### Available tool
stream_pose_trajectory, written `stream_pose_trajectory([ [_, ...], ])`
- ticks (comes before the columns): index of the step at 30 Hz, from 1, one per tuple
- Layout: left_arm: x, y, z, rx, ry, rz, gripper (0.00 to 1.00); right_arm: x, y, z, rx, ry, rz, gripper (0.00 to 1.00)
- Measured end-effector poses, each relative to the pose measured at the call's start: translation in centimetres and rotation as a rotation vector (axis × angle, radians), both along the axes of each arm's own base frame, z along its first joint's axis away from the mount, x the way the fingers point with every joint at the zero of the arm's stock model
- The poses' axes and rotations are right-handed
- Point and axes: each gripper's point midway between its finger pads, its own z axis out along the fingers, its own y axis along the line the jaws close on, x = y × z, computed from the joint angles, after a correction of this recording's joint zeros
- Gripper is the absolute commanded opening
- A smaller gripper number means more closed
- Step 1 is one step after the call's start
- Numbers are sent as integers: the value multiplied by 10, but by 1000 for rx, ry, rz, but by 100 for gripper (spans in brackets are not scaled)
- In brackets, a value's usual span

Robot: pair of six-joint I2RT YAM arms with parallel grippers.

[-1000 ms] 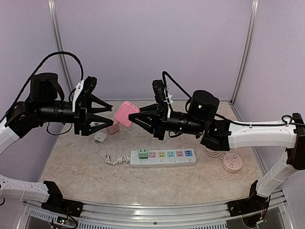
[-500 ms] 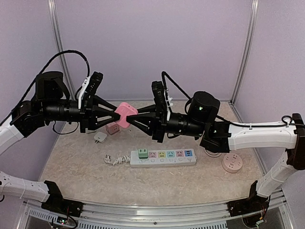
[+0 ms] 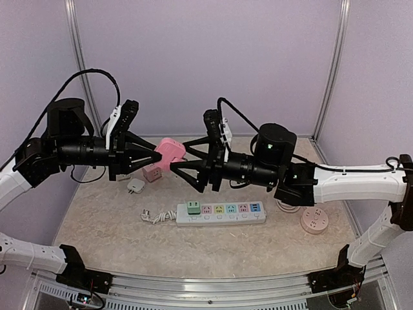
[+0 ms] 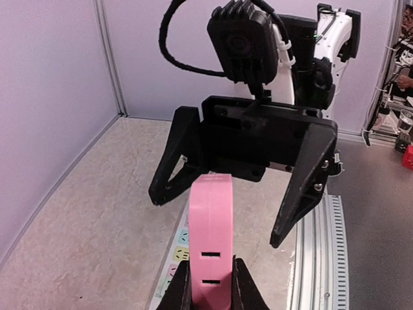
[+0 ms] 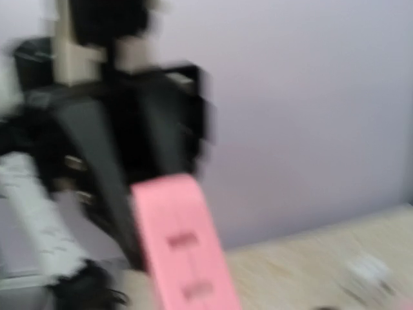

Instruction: Insert the plug

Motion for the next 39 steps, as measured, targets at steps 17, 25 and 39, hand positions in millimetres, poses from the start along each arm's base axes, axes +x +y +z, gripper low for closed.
stream_pose_trajectory([
  [17, 49, 60, -61, 114, -73, 376, 0, 137, -355, -203, -670, 811, -1203, 87],
  [25, 45, 62, -59, 108, -131, 369, 0, 156, -401, -289, -953, 1104, -1101, 58],
  [39, 40, 63, -56, 106, -193, 356, 0, 157, -412, -340, -1160, 1184, -1044, 40],
])
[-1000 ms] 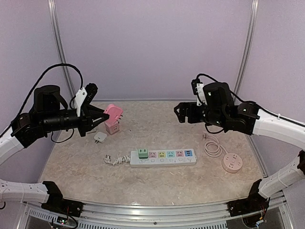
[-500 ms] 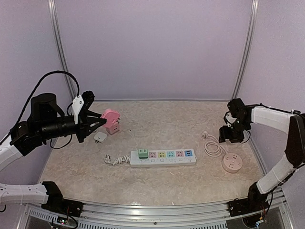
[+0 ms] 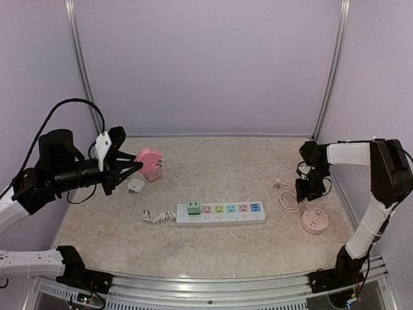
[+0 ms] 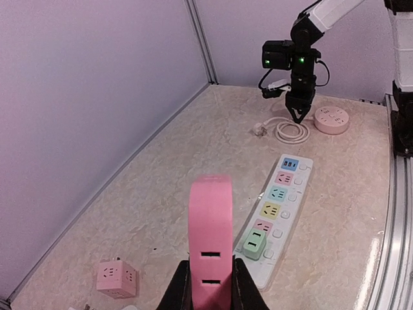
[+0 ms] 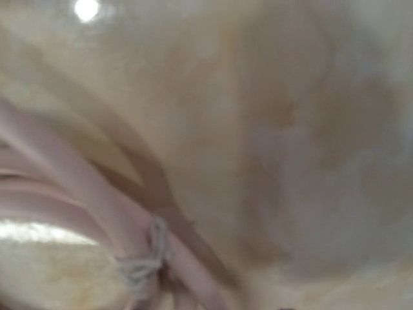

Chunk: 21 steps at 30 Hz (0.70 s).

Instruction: Insert the plug

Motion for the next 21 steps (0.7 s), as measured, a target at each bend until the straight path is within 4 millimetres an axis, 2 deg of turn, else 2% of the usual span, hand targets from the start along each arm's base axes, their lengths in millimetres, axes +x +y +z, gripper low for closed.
stream_pose_trajectory([
  [5, -1, 0, -4, 12, -7, -4, 0, 0, 9, -5, 56, 7, 12, 17],
  [10, -2, 1, -3, 13, -16, 1, 0, -8, 21, -8, 146, -33, -23, 6],
  [13, -2, 2, -2, 14, -29, 1, 0, -13, 30, -7, 162, -87, -47, 3],
  [16, -2, 0, 0, 13, -45, -4, 0, -25, 51, -8, 167, -108, -25, 0],
  [21, -4, -1, 1, 8, -54, -10, 0, -66, 92, -7, 191, -89, 18, 0],
])
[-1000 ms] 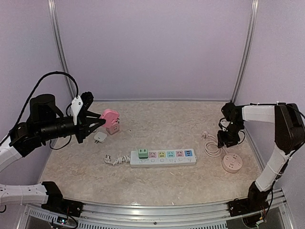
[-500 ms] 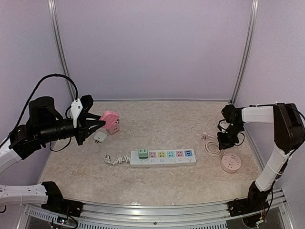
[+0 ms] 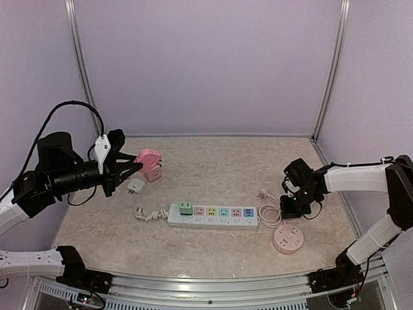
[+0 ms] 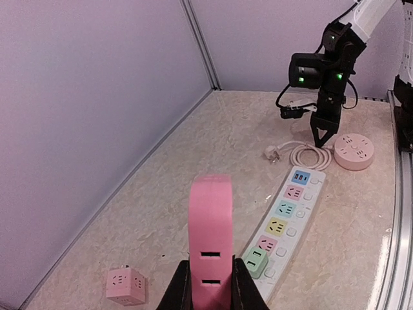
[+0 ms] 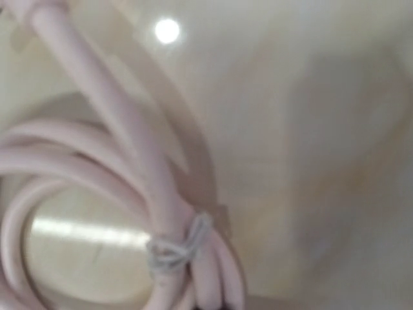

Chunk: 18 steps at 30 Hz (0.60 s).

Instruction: Insert the plug

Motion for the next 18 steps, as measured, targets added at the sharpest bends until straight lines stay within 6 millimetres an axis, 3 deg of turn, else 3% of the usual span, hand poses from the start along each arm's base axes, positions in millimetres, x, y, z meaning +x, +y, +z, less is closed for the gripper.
stream_pose_trajectory([
  [6, -1, -2, -2, 5, -11, -7, 0, -60, 20, 2, 31, 78, -9, 0],
  [7, -1, -2, -2, 7, -14, -7, 0, -69, 21, 2, 29, 92, -14, 6],
  [9, -2, -2, -3, 8, -21, -8, 0, -83, 24, 4, 25, 109, -17, 27],
  [11, -3, -3, -3, 8, -26, -13, 0, -92, 29, 6, 31, 119, -10, 37],
  [15, -5, -6, -5, 6, -30, -23, 0, -96, 42, 17, 32, 100, 36, 50],
  [18, -5, -6, -4, 5, -32, -25, 0, -79, 62, 47, 42, 4, 102, 49],
])
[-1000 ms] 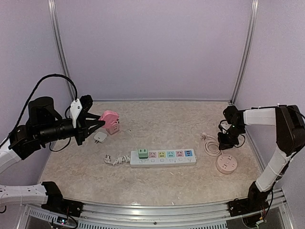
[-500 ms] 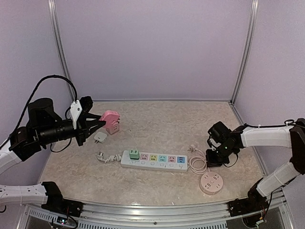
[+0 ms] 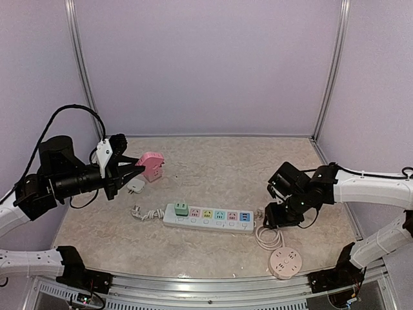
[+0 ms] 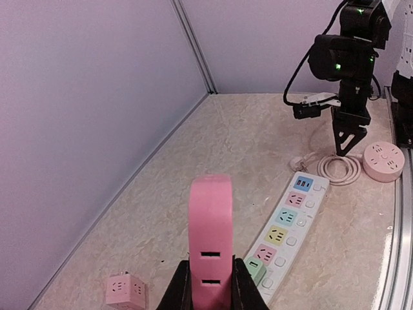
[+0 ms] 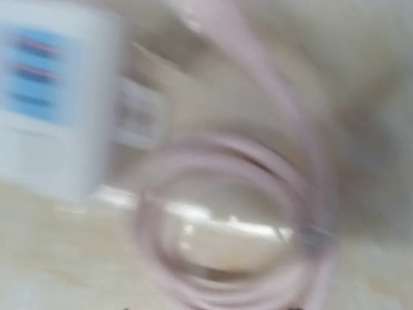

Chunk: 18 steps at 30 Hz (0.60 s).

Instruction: Insert the plug

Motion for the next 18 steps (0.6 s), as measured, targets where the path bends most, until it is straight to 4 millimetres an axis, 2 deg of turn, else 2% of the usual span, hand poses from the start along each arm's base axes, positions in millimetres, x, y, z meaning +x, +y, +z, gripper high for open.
stream_pose_trajectory([
  [2, 0, 1, 1, -1, -4, 3, 0, 9, 23, 23, 33, -77, 73, 44],
  [5, 0, 1, 2, -4, -8, 4, 0, 8, 66, 34, 78, -139, 221, 38],
  [7, 0, 2, 3, -5, -9, 6, 0, 5, 88, 23, 67, -131, 303, 35],
  [13, -1, 4, 5, -10, -15, 10, 0, -6, 149, -29, 25, -59, 478, 29],
  [18, 0, 6, 7, -14, -21, 18, 0, -1, 204, -38, 120, -75, 518, 29],
])
